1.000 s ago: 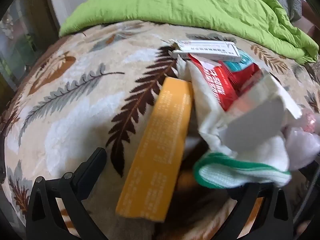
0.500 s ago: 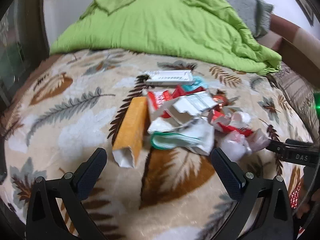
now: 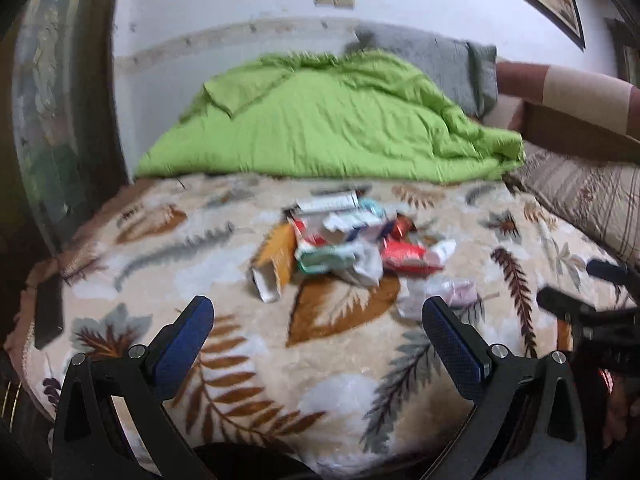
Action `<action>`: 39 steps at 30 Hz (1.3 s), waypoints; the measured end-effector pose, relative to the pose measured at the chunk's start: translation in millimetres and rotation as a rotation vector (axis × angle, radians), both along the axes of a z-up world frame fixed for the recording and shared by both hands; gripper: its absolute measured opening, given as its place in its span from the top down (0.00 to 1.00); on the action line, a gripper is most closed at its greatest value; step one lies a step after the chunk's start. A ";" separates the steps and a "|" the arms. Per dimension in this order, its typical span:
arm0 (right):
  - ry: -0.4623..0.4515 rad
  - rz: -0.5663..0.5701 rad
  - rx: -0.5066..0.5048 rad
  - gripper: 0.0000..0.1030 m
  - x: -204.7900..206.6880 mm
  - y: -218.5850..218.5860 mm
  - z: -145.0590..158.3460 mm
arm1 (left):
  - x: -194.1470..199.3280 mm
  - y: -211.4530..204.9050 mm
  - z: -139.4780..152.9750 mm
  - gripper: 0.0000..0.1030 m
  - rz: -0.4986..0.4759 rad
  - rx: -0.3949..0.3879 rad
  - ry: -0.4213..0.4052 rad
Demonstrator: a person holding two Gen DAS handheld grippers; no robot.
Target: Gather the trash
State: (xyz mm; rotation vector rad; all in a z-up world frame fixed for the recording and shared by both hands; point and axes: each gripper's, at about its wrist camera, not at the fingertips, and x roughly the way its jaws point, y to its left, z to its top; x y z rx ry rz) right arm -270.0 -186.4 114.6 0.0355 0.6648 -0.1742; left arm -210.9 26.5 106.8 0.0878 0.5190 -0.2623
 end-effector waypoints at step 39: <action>0.028 -0.040 -0.045 0.06 4.3 6.0 -5.1 | 16.2 8.5 -16.6 0.00 0.016 -0.018 0.098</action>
